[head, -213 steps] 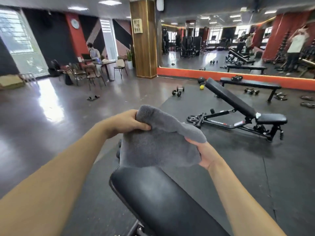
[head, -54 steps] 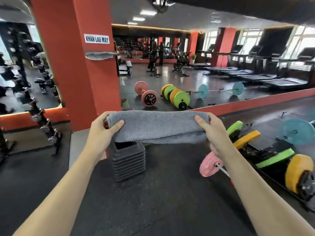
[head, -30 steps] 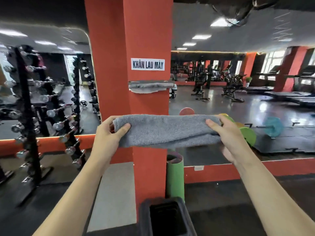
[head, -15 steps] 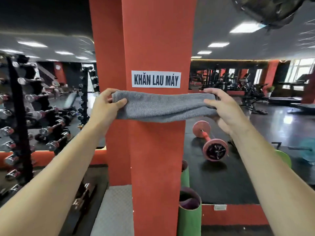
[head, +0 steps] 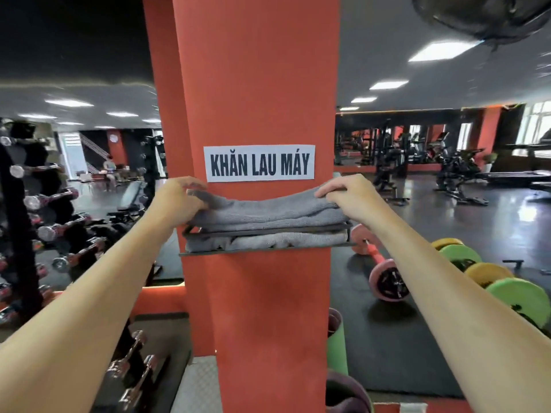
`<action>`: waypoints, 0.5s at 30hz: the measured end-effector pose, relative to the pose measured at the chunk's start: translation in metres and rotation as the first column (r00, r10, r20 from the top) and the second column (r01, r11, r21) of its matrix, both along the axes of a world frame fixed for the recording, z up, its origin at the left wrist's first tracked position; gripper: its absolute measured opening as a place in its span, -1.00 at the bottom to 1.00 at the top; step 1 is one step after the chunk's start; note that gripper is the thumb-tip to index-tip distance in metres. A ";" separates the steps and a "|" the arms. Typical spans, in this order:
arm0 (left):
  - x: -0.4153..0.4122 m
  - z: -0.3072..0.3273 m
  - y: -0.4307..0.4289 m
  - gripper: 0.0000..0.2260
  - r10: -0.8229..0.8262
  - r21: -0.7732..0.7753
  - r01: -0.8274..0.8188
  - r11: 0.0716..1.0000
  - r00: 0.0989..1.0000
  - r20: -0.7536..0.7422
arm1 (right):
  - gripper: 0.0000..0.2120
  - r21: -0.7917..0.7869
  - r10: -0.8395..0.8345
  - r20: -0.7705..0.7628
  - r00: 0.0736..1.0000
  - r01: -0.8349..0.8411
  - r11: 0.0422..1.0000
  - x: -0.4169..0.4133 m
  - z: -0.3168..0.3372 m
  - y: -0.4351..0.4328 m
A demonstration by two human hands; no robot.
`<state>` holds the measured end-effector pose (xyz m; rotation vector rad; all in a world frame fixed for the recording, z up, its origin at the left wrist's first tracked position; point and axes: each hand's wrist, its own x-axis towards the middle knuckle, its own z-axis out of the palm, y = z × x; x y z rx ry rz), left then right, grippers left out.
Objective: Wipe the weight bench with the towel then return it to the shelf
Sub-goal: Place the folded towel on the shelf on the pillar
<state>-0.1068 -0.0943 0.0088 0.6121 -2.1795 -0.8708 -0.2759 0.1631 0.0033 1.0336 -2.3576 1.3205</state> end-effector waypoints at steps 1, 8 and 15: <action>-0.001 -0.003 -0.005 -0.70 0.007 -0.038 -0.006 0.999 0.999 0.036 | -0.71 0.044 0.008 -0.014 1.000 -0.008 0.999 0.002 -0.003 -0.004; -0.005 -0.014 -0.018 -0.90 0.020 -0.193 0.024 0.981 0.975 0.223 | -0.70 0.209 -0.053 -0.112 0.992 0.076 0.975 0.010 -0.016 -0.014; 0.005 -0.017 0.007 -0.83 -0.045 -0.505 0.115 0.856 0.988 0.150 | -0.67 0.347 -0.101 -0.279 0.955 0.198 0.917 0.033 -0.025 -0.020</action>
